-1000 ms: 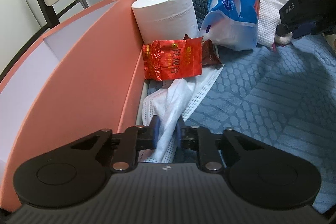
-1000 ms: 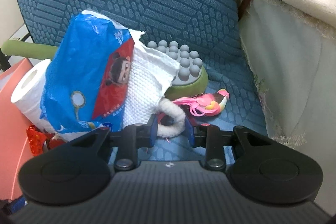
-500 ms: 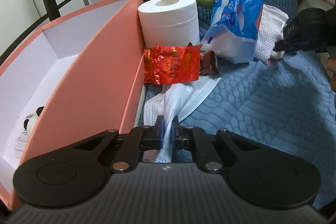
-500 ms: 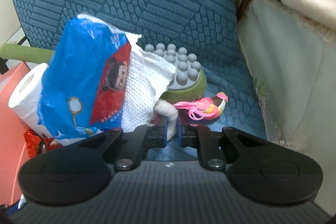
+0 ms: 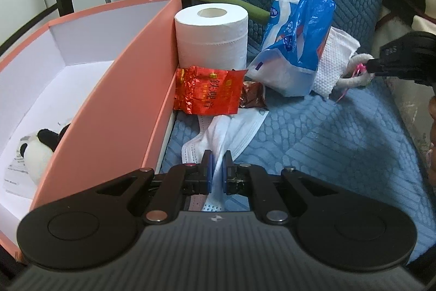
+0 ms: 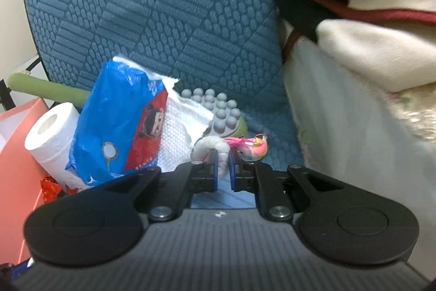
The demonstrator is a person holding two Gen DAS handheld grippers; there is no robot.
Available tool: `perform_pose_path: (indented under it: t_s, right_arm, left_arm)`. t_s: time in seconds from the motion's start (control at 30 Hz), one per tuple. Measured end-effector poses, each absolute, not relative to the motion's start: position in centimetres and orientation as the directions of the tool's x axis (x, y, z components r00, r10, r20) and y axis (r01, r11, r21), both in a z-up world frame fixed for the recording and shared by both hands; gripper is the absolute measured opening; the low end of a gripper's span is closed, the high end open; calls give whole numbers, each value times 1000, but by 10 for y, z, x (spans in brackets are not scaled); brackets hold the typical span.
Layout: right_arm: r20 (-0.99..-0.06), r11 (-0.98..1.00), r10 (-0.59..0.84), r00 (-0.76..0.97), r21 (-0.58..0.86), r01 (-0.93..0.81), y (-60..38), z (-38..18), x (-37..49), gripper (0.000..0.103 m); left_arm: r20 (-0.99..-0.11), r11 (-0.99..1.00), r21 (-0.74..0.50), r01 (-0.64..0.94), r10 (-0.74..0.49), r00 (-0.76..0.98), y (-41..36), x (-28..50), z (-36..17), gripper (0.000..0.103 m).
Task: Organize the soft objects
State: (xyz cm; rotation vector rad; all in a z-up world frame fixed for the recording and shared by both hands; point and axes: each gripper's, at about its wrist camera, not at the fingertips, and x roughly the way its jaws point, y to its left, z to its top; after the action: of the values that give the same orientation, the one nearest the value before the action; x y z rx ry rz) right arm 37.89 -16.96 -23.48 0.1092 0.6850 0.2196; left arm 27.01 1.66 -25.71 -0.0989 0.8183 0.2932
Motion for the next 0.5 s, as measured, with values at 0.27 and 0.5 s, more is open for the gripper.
perform_pose_path:
  t_s: [0.27, 0.5]
  right_arm:
    - [-590, 976, 214, 778, 149, -156, -181, -224, 354, 8]
    - [-582, 975, 222, 782, 135, -176, -181, -217, 325, 7]
  left_arm:
    - [-728, 953, -29, -302, 187, 660, 22, 262, -249, 8]
    - [-725, 953, -80, -291, 144, 674, 22, 257, -244, 8]
